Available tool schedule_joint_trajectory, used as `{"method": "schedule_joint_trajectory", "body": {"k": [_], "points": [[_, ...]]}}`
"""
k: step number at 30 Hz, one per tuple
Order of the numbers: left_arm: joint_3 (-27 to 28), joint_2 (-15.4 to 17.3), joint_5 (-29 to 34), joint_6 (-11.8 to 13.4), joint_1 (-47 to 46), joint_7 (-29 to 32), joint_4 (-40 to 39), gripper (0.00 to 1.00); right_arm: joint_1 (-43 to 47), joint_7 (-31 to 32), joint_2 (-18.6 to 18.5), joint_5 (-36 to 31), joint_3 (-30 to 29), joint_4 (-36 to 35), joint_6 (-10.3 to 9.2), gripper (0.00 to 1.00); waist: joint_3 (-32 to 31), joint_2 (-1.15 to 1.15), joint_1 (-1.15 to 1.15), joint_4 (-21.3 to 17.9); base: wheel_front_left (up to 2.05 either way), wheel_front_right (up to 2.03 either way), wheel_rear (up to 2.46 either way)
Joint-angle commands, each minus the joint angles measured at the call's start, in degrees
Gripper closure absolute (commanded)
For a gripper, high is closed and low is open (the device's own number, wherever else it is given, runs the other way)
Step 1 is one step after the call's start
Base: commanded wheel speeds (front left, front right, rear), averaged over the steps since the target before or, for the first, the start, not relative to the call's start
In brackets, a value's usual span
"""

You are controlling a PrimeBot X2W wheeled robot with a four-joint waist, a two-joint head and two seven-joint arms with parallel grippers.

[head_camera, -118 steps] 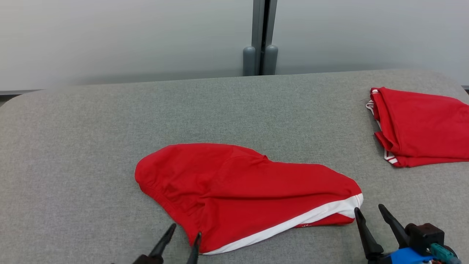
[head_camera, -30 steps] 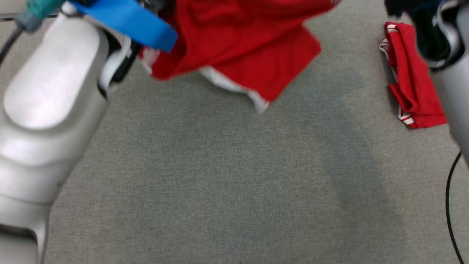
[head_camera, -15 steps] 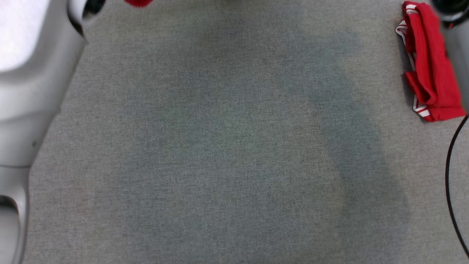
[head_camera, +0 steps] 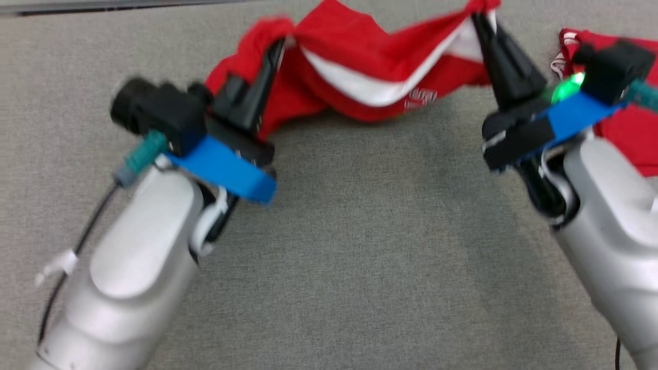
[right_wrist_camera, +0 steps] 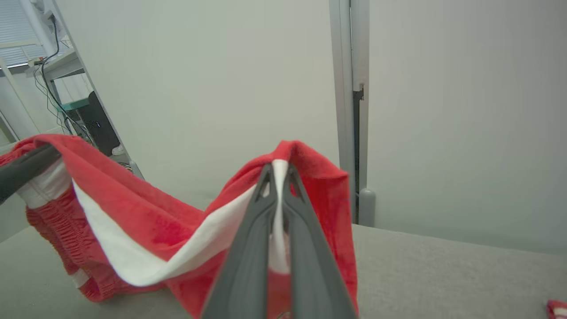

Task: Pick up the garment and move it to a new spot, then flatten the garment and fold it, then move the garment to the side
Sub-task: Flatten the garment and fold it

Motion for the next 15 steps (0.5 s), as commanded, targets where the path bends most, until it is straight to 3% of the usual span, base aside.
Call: {"method": "schedule_joint_trajectory", "body": {"k": [1, 7, 15], "points": [[0.5, -0.6, 0.8, 0.0, 3.9, -0.2, -1.2, 1.0, 4.1, -0.2, -0.9, -0.2, -0.2, -1.4, 0.01, 1.0, -1.1, 0.0, 0.01, -0.1, 0.0, 0.0, 0.0], [1.1, -2.3, 1.9, 0.0, 17.6, -0.3, -4.5, 1.0, 15.8, -0.2, -2.4, 1.9, -0.5, -5.6, 0.01, 1.0, -4.1, 0.0, 0.01, -0.5, 0.0, 0.0, 0.0], [-0.7, -1.1, 4.2, 0.0, 30.7, -0.3, -5.2, 1.0, 29.1, -0.2, -4.0, 2.8, -1.8, -9.7, 0.01, 1.0, -8.0, 0.0, 0.01, -0.9, 0.0, 0.0, 0.0]]}}
